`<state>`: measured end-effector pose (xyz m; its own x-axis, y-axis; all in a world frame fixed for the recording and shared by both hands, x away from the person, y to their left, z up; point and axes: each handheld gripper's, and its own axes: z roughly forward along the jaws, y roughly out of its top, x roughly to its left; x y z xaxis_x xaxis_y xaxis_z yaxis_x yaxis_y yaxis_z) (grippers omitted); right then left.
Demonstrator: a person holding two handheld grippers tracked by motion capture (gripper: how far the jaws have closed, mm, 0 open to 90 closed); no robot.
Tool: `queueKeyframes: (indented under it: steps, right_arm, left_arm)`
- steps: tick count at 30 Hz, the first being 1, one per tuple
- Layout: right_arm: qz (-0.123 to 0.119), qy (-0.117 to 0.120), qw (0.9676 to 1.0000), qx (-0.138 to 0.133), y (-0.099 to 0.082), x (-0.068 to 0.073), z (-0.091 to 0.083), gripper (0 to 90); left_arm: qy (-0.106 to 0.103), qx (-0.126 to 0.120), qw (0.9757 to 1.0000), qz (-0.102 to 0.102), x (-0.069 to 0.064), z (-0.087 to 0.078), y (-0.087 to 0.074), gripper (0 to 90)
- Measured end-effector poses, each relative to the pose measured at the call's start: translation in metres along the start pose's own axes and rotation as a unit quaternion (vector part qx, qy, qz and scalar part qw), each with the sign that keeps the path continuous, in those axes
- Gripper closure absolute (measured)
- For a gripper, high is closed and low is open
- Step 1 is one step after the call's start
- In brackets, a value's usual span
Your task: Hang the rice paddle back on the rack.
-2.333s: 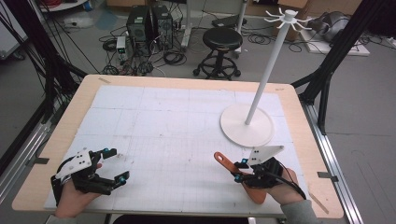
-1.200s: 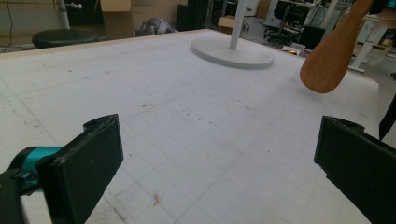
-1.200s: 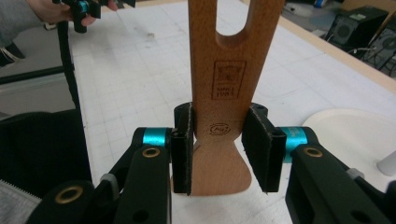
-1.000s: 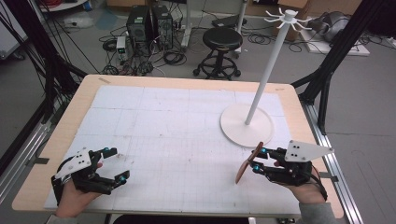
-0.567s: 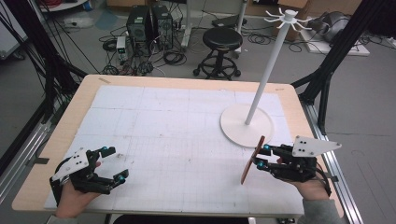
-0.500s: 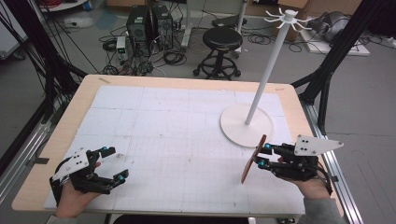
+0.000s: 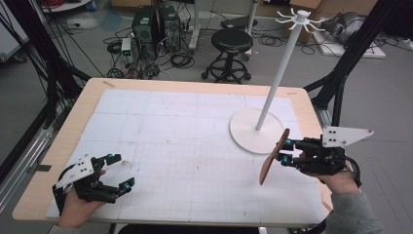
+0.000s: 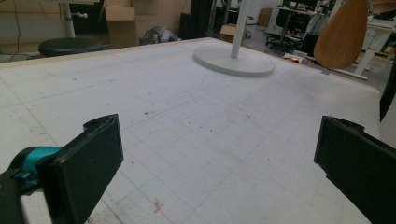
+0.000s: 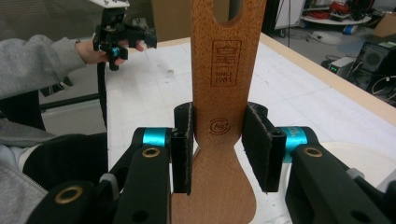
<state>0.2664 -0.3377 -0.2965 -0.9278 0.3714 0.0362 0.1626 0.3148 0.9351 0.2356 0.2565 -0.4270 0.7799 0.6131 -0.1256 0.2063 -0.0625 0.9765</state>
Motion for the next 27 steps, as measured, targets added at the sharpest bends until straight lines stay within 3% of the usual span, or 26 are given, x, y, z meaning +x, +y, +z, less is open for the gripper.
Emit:
queueKeyframes:
  steps: [11, 27]
  right_arm:
    - [0.022, -0.031, 0.9992, -0.013, 0.009, -0.020, -0.017, 64.8]
    - [0.029, -0.092, 0.9953, -0.014, 0.048, -0.044, -0.031, 64.8]
  left_arm:
    - [0.000, 0.004, 1.0000, -0.002, 0.000, 0.001, -0.001, 1.8]
    - [0.002, 0.002, 1.0000, -0.002, -0.001, -0.002, -0.001, 1.8]
